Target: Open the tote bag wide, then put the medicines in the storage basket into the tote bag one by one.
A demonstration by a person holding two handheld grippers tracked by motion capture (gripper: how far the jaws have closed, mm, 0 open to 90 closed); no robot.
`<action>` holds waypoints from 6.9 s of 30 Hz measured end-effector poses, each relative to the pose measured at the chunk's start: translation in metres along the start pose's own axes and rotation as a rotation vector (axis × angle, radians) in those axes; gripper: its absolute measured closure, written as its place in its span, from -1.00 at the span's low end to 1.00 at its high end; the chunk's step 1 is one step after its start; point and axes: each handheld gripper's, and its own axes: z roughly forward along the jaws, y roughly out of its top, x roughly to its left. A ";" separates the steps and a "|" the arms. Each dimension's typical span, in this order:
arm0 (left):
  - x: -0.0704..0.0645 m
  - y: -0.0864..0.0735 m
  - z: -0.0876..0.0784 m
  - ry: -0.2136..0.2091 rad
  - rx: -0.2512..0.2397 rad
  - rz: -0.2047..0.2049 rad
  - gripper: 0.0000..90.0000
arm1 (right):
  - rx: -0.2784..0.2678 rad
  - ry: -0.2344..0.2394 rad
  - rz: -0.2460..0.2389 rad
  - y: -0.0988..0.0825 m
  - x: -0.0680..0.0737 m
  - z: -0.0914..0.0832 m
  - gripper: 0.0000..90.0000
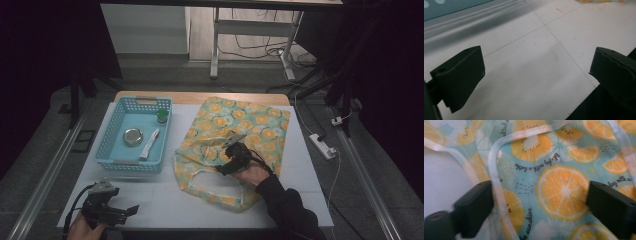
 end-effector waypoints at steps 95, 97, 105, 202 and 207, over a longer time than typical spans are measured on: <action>0.001 0.000 0.000 -0.013 -0.002 0.002 -1.00 | -0.363 0.011 0.088 0.038 -0.033 -0.112 1.00; 0.001 0.000 0.000 -0.015 -0.005 -0.002 -1.00 | -0.364 0.012 0.088 0.038 -0.033 -0.112 1.00; 0.002 0.000 -0.001 -0.020 -0.015 -0.005 -1.00 | -0.354 0.014 0.088 0.038 -0.033 -0.109 1.00; 0.073 0.119 0.006 0.067 -0.167 0.005 -1.00 | -0.346 0.026 0.106 0.033 -0.036 -0.104 1.00; 0.081 0.130 0.009 0.076 -0.146 -0.015 -1.00 | -0.348 0.025 0.111 0.032 -0.037 -0.105 1.00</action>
